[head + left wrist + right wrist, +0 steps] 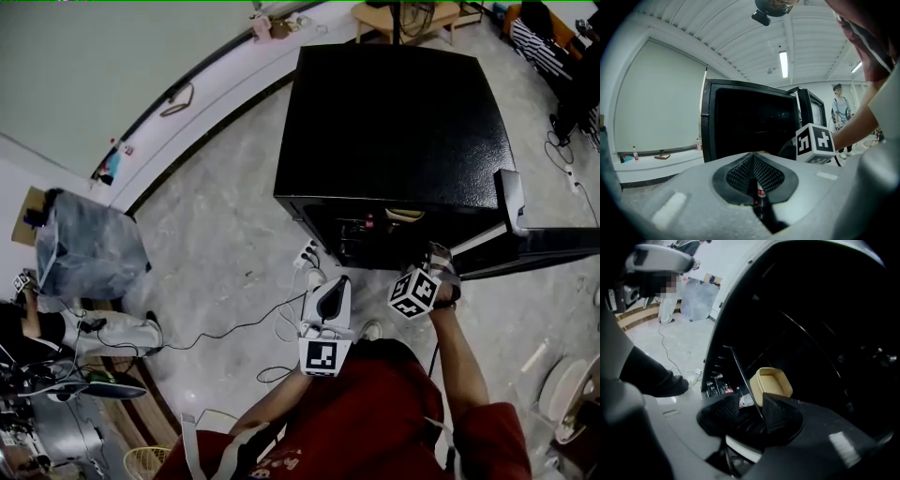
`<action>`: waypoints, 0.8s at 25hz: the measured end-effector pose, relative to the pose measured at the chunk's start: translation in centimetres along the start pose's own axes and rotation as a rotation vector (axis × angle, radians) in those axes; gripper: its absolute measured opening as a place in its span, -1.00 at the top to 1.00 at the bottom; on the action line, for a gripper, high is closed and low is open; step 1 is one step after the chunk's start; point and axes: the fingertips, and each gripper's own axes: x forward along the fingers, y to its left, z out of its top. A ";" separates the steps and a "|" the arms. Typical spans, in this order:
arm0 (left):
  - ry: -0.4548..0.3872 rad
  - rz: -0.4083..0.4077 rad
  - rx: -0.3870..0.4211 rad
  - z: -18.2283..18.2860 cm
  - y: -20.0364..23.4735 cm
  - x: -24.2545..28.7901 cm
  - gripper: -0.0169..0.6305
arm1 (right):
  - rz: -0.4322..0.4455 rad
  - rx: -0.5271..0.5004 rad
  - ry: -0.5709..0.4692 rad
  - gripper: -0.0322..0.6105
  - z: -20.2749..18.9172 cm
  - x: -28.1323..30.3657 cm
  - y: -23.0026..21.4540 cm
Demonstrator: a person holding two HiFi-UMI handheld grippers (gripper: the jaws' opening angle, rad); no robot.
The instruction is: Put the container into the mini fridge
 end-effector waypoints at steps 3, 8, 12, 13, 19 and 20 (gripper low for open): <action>0.001 0.000 0.003 0.2 0.1 0.1 0.93 | -0.002 0.032 -0.011 0.43 -0.3 -2.1 0.9; 0.013 -0.003 0.000 -0.3 -0.1 -0.2 0.93 | 0.017 0.096 -0.011 0.43 -1.1 -5.3 2.7; 0.016 -0.001 -0.008 -0.7 -0.1 -0.5 0.93 | 0.029 0.125 -0.002 0.43 -1.7 -7.7 3.9; 0.017 -0.001 -0.007 -0.6 -0.1 -0.5 0.93 | 0.029 0.149 -0.002 0.43 -2.0 -8.4 4.0; 0.018 -0.001 -0.003 -0.3 0.0 -0.7 0.93 | 0.046 0.374 -0.047 0.44 -2.0 -11.9 4.3; 0.015 -0.002 -0.005 -0.1 0.0 -0.8 0.93 | 0.043 0.418 -0.065 0.44 -1.7 -12.5 4.1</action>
